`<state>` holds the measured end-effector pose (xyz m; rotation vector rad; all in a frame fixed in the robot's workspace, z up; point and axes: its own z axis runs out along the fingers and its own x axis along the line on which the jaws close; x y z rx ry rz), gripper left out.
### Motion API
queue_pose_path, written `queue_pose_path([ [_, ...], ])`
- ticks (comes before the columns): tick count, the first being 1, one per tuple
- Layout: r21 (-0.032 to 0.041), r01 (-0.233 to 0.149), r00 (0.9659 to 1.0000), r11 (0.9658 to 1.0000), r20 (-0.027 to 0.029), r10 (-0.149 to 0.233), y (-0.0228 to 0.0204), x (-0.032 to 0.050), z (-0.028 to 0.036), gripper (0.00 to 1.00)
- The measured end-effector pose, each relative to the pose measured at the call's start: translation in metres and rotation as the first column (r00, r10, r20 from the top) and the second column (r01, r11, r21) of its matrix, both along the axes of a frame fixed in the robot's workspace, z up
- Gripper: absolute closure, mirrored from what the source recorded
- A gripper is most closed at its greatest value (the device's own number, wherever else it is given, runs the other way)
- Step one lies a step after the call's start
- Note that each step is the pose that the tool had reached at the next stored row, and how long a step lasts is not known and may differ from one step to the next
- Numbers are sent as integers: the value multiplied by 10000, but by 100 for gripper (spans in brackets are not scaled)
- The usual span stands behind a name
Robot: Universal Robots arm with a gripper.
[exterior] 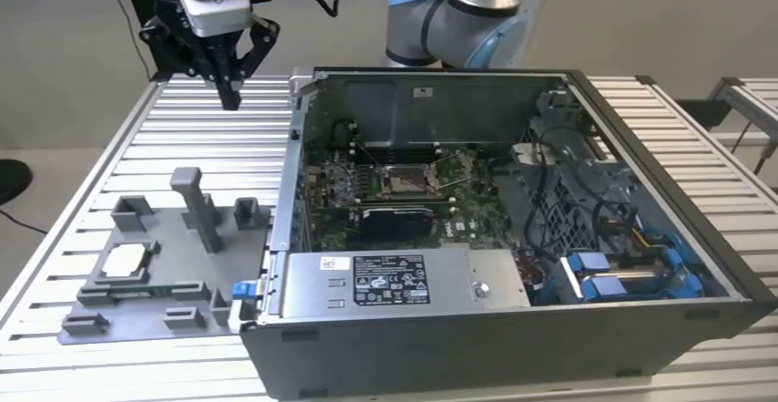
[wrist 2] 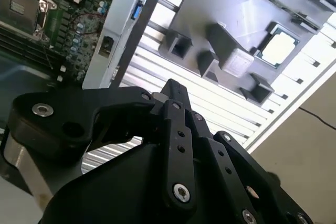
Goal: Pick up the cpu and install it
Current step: 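Pick up the cpu and move it towards the insertion slot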
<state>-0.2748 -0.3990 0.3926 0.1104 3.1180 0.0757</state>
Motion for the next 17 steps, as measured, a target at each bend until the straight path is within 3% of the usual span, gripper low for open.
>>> queue_pose_path([
  [17,0,0,10000,10000,0,0,0,-479,0,100],
])
